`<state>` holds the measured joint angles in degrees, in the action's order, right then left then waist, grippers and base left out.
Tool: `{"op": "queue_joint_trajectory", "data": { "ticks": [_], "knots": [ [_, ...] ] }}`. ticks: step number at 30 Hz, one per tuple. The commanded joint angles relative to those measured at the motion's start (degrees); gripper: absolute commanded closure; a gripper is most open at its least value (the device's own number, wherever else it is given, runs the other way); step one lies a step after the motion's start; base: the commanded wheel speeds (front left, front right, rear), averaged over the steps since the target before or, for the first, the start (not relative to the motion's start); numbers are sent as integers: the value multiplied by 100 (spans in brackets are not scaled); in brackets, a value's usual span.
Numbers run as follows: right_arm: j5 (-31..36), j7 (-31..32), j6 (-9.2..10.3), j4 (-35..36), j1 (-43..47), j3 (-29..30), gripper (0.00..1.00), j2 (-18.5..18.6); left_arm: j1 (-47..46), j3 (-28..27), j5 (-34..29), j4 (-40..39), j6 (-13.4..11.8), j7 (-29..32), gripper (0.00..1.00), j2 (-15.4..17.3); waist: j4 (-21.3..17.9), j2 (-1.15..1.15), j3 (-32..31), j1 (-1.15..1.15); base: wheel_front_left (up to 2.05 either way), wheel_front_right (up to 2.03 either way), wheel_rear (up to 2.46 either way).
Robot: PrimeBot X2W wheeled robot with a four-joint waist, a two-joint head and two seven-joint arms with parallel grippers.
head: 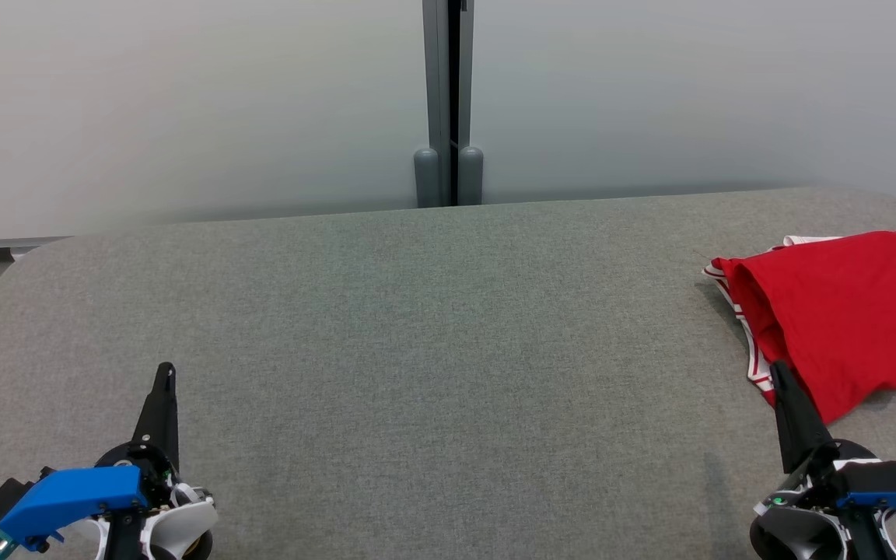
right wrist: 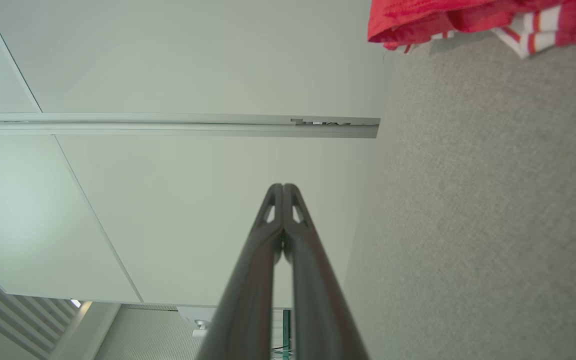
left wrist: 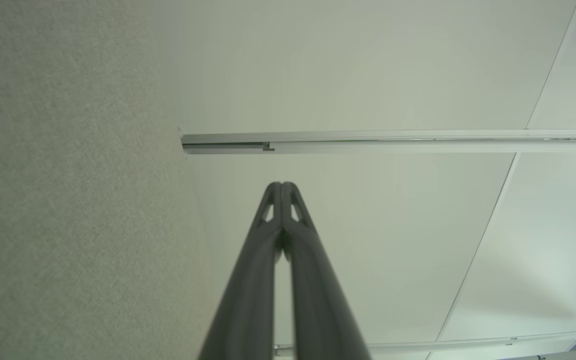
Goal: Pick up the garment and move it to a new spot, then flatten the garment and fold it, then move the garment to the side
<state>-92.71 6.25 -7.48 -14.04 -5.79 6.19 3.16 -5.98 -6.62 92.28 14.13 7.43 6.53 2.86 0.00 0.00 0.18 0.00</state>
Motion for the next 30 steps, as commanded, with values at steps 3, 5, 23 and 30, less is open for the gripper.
{"op": "queue_joint_trajectory", "data": {
  "ticks": [3,5,23,30],
  "knots": [
    [15,20,-2,-11,-86,18,100,-11,-56,-10,24,-20,25,21,100,-7,0,0,0,0,0,0,0],
    [16,21,-2,-10,-86,19,100,-11,-56,-10,24,-20,25,21,100,-7,0,0,0,0,0,0,0],
    [26,26,-2,-10,-87,25,100,-16,-56,-9,24,-20,25,20,100,-7,0,0,0,0,0,0,0],
    [29,28,-2,-11,-88,28,100,-18,-56,-9,25,-20,25,20,100,-7,0,0,0,0,0,0,0]
  ]
}}
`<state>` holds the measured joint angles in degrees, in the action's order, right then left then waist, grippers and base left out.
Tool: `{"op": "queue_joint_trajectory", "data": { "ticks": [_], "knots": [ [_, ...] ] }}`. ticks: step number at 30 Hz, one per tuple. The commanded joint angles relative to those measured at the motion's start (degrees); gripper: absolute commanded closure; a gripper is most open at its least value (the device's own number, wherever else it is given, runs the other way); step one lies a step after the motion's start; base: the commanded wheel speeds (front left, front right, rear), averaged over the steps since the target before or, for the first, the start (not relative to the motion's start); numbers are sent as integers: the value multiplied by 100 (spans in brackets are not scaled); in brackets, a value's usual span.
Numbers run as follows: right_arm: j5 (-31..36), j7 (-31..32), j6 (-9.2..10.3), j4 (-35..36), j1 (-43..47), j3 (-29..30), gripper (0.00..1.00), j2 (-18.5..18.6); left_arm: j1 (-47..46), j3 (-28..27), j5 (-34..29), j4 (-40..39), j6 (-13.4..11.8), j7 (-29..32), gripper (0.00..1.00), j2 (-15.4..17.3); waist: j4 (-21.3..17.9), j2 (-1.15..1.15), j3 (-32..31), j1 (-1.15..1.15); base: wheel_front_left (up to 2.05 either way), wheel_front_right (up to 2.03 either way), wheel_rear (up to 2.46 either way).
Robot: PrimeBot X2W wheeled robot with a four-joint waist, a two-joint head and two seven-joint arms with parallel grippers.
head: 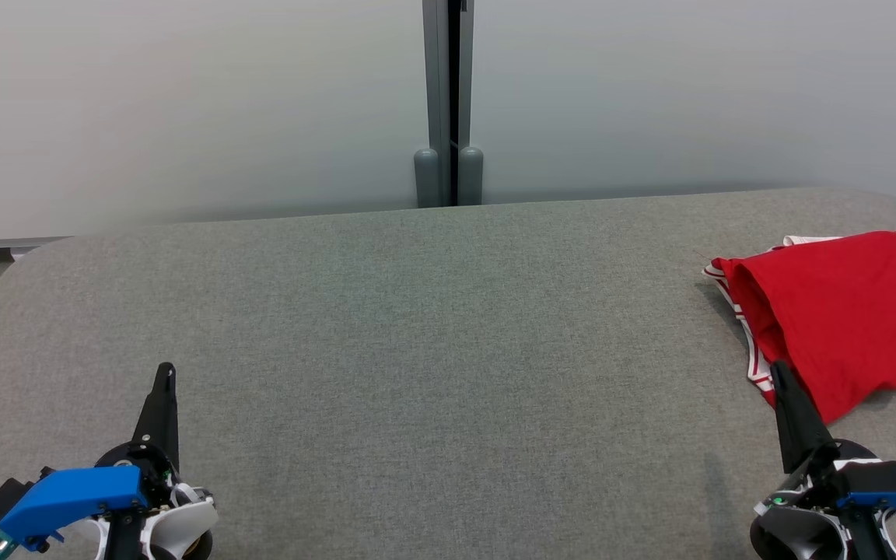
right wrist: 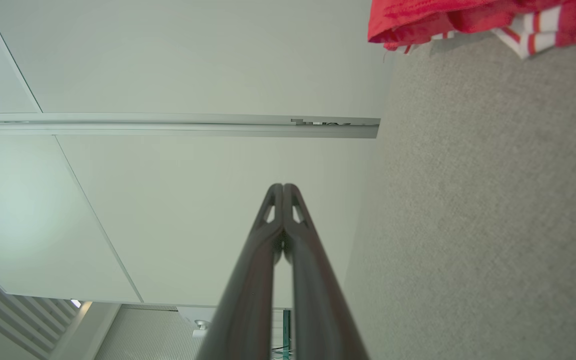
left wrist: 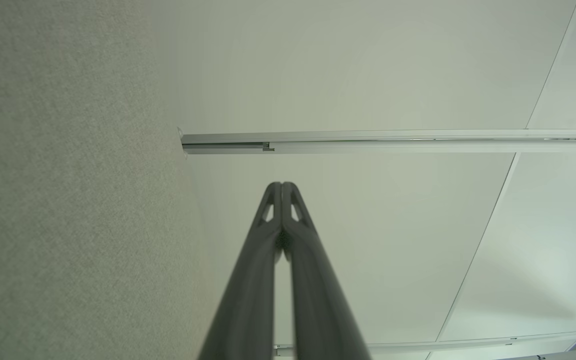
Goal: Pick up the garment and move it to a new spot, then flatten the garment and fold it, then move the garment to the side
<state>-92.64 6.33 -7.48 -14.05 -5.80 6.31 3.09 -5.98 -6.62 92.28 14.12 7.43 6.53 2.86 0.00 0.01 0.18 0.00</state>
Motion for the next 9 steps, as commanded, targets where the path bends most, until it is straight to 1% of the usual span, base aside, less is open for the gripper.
{"op": "queue_joint_trajectory", "data": {
  "ticks": [1,9],
  "knots": [
    [22,20,-2,-9,-86,16,100,-12,-56,-9,25,-19,25,20,100,-7,0,-1,0,0,0,0,0],
    [26,18,-2,-10,-87,18,100,-13,-56,-9,25,-19,25,20,100,-7,0,-1,0,0,0,0,0]
  ]
}}
